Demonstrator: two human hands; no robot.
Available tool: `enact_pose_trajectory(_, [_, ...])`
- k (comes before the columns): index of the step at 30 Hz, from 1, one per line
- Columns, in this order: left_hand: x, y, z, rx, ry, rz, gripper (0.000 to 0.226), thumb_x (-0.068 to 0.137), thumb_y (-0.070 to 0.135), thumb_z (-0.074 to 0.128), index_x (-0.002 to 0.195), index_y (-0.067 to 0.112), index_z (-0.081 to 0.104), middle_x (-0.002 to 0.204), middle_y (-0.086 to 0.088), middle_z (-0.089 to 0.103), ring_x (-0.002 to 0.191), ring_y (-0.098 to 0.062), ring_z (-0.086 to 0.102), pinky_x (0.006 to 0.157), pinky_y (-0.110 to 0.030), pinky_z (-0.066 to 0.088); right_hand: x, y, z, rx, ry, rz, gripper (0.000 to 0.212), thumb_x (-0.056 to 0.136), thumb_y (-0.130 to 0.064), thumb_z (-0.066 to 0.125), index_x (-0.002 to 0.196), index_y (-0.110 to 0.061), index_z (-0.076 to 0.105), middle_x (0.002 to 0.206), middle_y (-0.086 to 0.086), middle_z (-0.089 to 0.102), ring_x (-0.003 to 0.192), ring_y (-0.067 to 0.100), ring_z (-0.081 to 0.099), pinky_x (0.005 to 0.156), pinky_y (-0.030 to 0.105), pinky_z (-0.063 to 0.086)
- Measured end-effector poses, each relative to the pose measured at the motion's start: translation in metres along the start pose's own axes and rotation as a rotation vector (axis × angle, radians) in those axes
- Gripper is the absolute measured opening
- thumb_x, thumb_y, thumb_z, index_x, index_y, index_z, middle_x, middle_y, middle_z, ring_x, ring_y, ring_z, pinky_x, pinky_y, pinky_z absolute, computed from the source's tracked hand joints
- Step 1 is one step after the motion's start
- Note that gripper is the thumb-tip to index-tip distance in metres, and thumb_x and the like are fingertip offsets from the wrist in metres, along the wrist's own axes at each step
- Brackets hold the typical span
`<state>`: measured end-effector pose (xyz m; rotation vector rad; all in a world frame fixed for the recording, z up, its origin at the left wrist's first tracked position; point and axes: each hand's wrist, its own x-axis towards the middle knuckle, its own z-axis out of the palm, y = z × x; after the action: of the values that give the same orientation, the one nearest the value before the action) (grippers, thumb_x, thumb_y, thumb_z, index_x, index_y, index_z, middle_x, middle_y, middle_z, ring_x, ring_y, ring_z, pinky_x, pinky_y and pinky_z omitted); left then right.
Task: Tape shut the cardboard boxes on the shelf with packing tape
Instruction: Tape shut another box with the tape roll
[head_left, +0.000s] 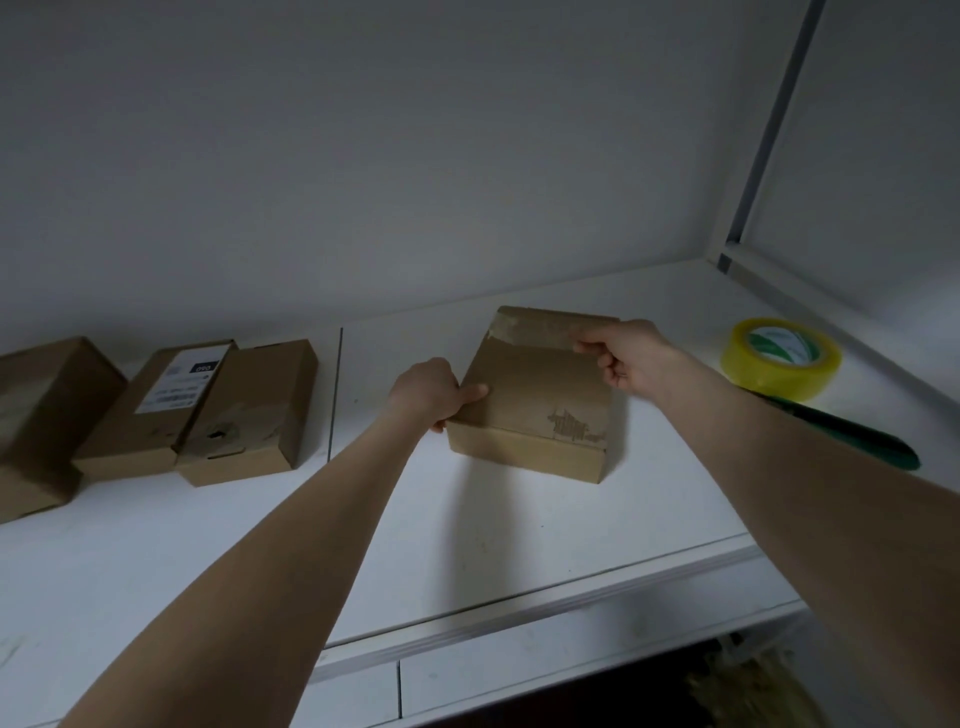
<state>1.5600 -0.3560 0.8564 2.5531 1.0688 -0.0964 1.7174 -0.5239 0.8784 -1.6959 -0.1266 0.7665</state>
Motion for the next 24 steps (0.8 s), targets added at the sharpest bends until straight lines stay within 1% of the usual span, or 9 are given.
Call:
enact_pose_trajectory(3, [-0.005, 0.014, -0.001, -0.054, 0.034, -0.008, 0.04, 0.097, 0.041, 0.047, 0.089, 0.006, 0.066, 0.07, -0.006, 0.067, 0.058, -0.019, 0.067, 0.065, -0.03, 0.057, -0.002, 0.002, -0.009, -0.009, 0.02, 0.0, 0.015, 0.085, -0.016, 0.072, 0.097, -0.009, 0.066, 0.069, 0.0, 0.068, 0.045, 0.003, 0.031, 0.037, 0.014, 0.026])
enact_pose_trajectory(5, [-0.005, 0.021, -0.002, -0.133, 0.216, 0.033, 0.042, 0.099, 0.038, 0.036, 0.094, 0.006, 0.063, 0.08, -0.009, 0.067, 0.073, -0.026, 0.065, 0.073, -0.035, 0.054, -0.004, 0.003, -0.015, -0.028, 0.022, 0.008, 0.014, 0.084, -0.018, 0.074, 0.091, -0.01, 0.065, 0.071, 0.0, 0.068, 0.046, 0.003, 0.031, 0.04, 0.014, 0.025])
enact_pose_trajectory(7, [-0.005, 0.032, -0.004, -0.422, 0.281, 0.082, 0.05, 0.1, 0.045, 0.03, 0.092, 0.007, 0.061, 0.093, -0.014, 0.067, 0.085, -0.031, 0.064, 0.08, -0.042, 0.054, -0.008, 0.006, -0.022, -0.026, 0.016, 0.012, 0.013, 0.084, -0.019, 0.075, 0.088, -0.011, 0.065, 0.073, -0.001, 0.069, 0.047, 0.003, 0.031, 0.041, 0.013, 0.025])
enact_pose_trajectory(11, [-0.017, 0.055, -0.011, -1.013, -0.034, 0.022, 0.055, 0.09, 0.064, 0.043, 0.084, 0.012, 0.061, 0.085, -0.004, 0.063, 0.08, -0.02, 0.06, 0.072, -0.033, 0.055, -0.011, 0.015, -0.032, -0.022, 0.03, 0.009, 0.018, 0.083, -0.02, 0.075, 0.095, -0.01, 0.067, 0.07, -0.002, 0.07, 0.048, 0.004, 0.031, 0.047, 0.016, 0.027])
enact_pose_trajectory(13, [-0.016, 0.06, -0.008, -1.012, -0.092, 0.033, 0.048, 0.083, 0.059, 0.059, 0.082, 0.011, 0.064, 0.073, -0.002, 0.06, 0.068, -0.016, 0.059, 0.062, -0.027, 0.055, -0.015, 0.017, -0.035, -0.044, 0.055, -0.003, 0.02, 0.083, -0.021, 0.076, 0.097, -0.009, 0.068, 0.068, -0.003, 0.072, 0.047, 0.004, 0.032, 0.048, 0.017, 0.028])
enact_pose_trajectory(15, [-0.013, 0.062, -0.001, -0.965, -0.082, 0.089, 0.032, 0.082, 0.04, 0.071, 0.08, 0.008, 0.066, 0.068, -0.004, 0.06, 0.06, -0.015, 0.058, 0.053, -0.022, 0.052, -0.019, 0.019, -0.036, -0.073, 0.08, -0.019, 0.022, 0.082, -0.023, 0.077, 0.097, -0.009, 0.068, 0.074, -0.001, 0.073, 0.046, 0.004, 0.034, 0.046, 0.017, 0.029])
enact_pose_trajectory(19, [-0.011, 0.06, 0.006, -0.899, -0.049, 0.11, 0.015, 0.085, 0.016, 0.071, 0.079, 0.003, 0.065, 0.064, -0.006, 0.059, 0.052, -0.011, 0.053, 0.044, -0.015, 0.046, -0.029, 0.026, -0.036, -0.174, 0.12, -0.1, 0.034, 0.08, -0.026, 0.079, 0.103, -0.005, 0.066, 0.076, 0.002, 0.073, 0.034, 0.001, 0.039, 0.039, 0.015, 0.03])
enact_pose_trajectory(23, [-0.014, 0.059, 0.011, -0.756, -0.047, 0.105, 0.019, 0.084, 0.02, 0.072, 0.076, 0.004, 0.065, 0.065, -0.005, 0.061, 0.051, -0.011, 0.052, 0.044, -0.016, 0.045, -0.033, 0.033, -0.036, -0.318, 0.161, -0.165, 0.029, 0.078, -0.031, 0.081, 0.084, -0.008, 0.065, 0.06, -0.004, 0.07, 0.066, -0.001, 0.061, 0.077, 0.022, 0.043])
enact_pose_trajectory(24, [-0.016, 0.059, 0.012, -0.701, -0.042, 0.107, 0.02, 0.085, 0.022, 0.072, 0.073, 0.006, 0.064, 0.064, -0.003, 0.061, 0.049, -0.011, 0.052, 0.044, -0.016, 0.044, -0.032, 0.035, -0.036, -0.354, 0.175, -0.162, 0.033, 0.077, -0.034, 0.082, 0.081, -0.008, 0.061, 0.054, -0.007, 0.067, 0.071, 0.001, 0.063, 0.078, 0.023, 0.044])
